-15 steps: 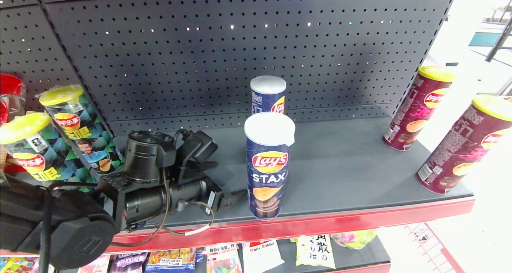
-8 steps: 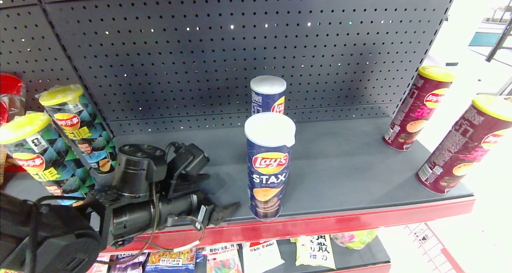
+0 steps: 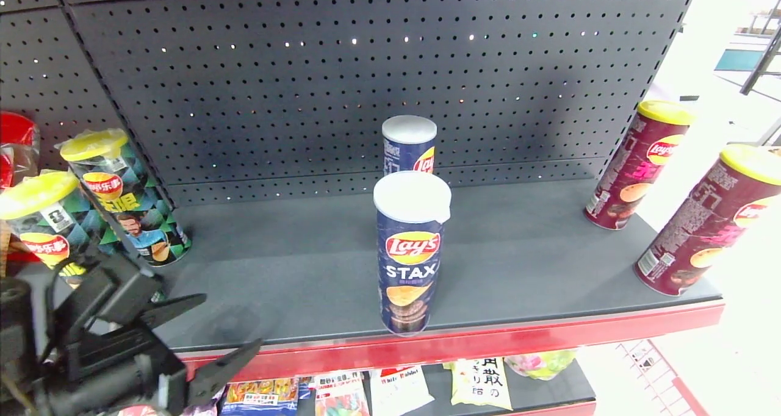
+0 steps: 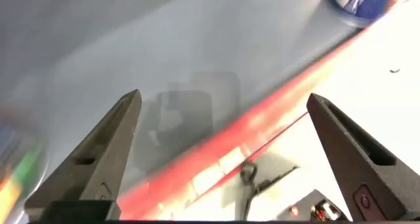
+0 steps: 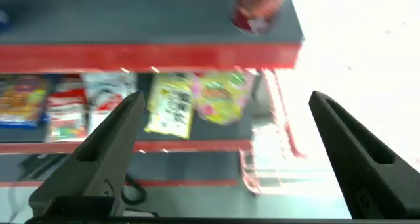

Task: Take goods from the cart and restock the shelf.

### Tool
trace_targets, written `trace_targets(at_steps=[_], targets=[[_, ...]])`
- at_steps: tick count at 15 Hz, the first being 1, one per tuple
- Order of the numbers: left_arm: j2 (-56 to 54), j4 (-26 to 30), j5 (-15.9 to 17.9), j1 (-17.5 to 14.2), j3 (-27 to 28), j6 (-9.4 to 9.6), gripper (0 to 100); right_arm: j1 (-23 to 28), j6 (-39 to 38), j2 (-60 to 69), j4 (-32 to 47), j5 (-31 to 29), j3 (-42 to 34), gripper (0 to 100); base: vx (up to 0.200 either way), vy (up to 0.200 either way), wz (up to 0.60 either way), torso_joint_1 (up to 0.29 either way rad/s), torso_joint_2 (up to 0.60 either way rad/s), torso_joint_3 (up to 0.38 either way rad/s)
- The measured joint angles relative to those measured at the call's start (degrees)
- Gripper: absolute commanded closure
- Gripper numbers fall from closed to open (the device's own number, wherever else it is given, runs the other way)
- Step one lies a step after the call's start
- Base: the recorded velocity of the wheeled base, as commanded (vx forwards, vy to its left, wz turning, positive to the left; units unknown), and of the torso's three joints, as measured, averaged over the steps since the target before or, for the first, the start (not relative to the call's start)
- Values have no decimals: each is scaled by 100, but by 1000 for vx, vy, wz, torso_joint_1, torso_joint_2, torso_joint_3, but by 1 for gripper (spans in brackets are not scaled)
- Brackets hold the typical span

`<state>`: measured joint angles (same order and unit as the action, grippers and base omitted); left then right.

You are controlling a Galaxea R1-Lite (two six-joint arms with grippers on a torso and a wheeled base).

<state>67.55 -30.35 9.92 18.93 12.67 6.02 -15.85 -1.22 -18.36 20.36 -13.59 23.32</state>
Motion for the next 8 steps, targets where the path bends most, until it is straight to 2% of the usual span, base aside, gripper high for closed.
trace_targets(at_steps=[1,2,4,5,6,8], targets=[[-644,786,-33,-177,-7,-26,0,249,51,146,250,-15,29,0,0,0,0,0,0,0],[-1328,1821,-90,-356,61,-85,0,519,171,304,452,-20,33,0,0,0,0,0,0,0],[-2755,4025,-254,-730,354,-301,0,1025,450,635,657,-26,-63,0,0,0,0,0,0,0],[-3390,4904,-399,-907,511,-395,0,1228,567,762,699,-26,-128,0,0,0,0,0,0,0],[-4042,5539,-591,-1091,613,-468,0,1447,655,874,714,-11,-190,0,0,0,0,0,0,0],[-5093,6148,-884,-1392,642,-586,0,1879,756,1046,723,84,-408,0,0,0,0,0,0,0]])
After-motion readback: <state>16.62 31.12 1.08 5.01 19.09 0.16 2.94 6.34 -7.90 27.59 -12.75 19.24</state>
